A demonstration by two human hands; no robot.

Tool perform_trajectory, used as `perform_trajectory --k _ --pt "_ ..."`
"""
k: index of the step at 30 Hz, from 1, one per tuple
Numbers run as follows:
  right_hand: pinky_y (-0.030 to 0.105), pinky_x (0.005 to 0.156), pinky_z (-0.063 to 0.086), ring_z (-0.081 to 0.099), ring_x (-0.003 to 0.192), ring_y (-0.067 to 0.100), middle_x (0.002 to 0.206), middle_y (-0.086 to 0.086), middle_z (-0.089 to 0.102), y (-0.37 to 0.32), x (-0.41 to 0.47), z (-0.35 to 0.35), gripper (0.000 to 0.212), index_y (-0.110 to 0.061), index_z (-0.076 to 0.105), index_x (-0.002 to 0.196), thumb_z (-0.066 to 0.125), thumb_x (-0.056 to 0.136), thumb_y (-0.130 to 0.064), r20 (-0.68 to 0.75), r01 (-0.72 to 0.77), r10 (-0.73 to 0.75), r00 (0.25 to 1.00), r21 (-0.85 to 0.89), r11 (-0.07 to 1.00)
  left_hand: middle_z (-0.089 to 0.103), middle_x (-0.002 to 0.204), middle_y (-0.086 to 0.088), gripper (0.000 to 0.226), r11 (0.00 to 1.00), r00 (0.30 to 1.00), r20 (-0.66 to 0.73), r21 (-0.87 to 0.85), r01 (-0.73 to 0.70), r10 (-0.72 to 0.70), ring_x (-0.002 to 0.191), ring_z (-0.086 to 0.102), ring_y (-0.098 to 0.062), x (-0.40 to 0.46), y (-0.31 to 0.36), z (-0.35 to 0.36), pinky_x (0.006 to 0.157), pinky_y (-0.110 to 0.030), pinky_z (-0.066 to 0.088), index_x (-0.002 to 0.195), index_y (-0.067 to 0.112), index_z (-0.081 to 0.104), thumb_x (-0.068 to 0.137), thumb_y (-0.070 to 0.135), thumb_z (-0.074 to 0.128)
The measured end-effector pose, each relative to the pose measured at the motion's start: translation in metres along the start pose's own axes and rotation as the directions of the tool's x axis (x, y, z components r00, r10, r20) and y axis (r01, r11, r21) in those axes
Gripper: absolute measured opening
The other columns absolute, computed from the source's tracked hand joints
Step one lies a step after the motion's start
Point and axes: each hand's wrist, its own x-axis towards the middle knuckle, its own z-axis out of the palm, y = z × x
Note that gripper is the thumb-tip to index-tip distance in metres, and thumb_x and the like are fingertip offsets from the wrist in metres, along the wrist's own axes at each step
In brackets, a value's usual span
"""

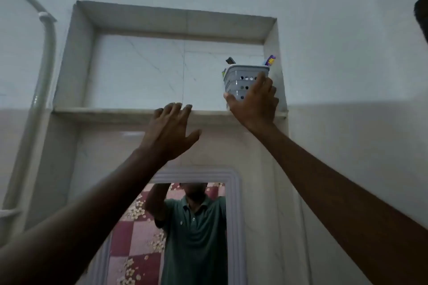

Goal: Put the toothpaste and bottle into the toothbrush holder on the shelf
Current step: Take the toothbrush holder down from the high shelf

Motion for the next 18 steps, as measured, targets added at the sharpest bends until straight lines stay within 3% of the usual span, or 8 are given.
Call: perform_trajectory --k 5,10,18 --pt "0.056 0.107 0.039 0.037 0.141 0.039 0.155 0.019 0.034 -0.004 0.026 0.017 0.129 -0.001 0.013 0.159 0.079 0.070 -0.067 0.000 -0.151 0.151 0.989 0.068 0.986 0.063 0.127 -0.011 0.080 1.000 1.000 -0.008 -0.015 -0.026 0.026 0.125 0.054 -0.030 0.019 -0.002 0.020 0.106 -0.045 0.034 0.139 0.015 0.048 0.084 0.068 0.025" --pt "0.059 0.111 0.036 0.036 0.144 0.040 0.158 0.020 0.030 -0.001 0.045 0.031 0.143 -0.003 0.004 0.160 0.086 0.063 -0.067 0.073 -0.320 0.313 0.947 0.131 0.938 0.065 0.121 -0.006 0.074 0.999 0.995 -0.091 -0.005 -0.044 0.043 0.116 0.059 -0.027 0.016 -0.008 0.032 0.104 -0.042 0.037 0.137 0.017 0.050 0.084 0.065 0.035" --pt "0.058 0.106 0.040 0.042 0.139 0.040 0.150 0.018 0.041 -0.013 0.055 0.027 0.127 -0.004 0.022 0.152 0.089 0.058 -0.057 0.008 -0.378 0.384 0.923 0.197 0.905 0.064 0.119 -0.005 0.076 0.996 0.992 -0.107 -0.061 -0.070 0.063 0.113 0.059 -0.028 0.016 -0.014 0.034 0.105 -0.042 0.038 0.137 0.016 0.052 0.080 0.065 0.040"
